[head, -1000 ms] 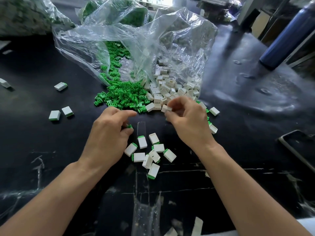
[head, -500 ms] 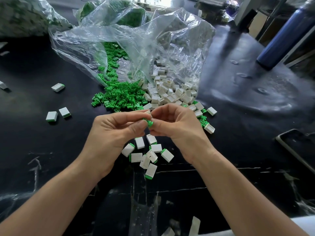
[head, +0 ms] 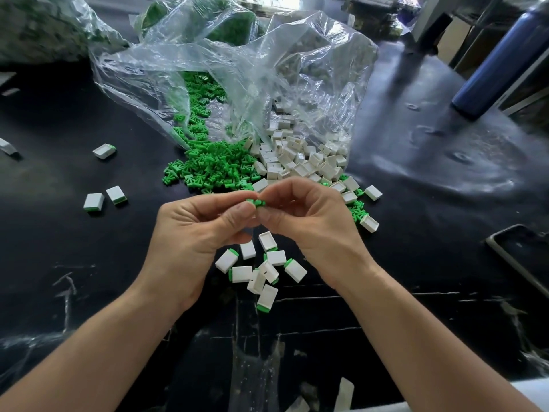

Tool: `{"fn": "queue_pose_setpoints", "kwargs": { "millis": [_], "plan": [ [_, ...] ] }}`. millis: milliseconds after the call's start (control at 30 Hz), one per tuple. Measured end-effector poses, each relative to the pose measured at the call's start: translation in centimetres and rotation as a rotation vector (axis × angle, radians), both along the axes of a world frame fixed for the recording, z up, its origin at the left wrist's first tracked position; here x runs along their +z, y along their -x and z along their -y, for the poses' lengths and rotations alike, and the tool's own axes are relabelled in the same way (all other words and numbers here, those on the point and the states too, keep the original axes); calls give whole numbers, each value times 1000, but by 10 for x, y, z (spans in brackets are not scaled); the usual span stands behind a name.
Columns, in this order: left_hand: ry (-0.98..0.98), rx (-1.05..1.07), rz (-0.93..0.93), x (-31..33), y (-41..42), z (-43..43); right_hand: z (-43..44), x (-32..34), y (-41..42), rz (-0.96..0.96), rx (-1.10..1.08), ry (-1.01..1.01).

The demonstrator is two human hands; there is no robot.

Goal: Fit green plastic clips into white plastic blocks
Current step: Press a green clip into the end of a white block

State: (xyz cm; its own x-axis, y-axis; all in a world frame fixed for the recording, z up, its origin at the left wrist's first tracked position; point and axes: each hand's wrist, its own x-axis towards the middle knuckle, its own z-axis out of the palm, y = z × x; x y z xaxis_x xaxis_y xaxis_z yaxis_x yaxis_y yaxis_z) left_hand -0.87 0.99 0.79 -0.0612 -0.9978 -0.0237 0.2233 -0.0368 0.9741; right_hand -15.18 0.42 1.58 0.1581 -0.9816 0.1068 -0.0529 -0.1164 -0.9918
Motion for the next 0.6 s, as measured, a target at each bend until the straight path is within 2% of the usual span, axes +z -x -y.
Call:
{"fn": "queue_pose_setpoints", "kwargs": {
  "millis": [233, 400, 600],
  "plan": [
    [102, 36, 139, -2, 0, -1, 4, 7, 8, 57, -79, -26],
    [78, 25, 128, -3, 2, -1, 2, 9, 10, 58, -74, -12],
    [75, -10, 118, -1, 3, -2, 0, 9, 7, -43, -44, 74]
  ]
}}
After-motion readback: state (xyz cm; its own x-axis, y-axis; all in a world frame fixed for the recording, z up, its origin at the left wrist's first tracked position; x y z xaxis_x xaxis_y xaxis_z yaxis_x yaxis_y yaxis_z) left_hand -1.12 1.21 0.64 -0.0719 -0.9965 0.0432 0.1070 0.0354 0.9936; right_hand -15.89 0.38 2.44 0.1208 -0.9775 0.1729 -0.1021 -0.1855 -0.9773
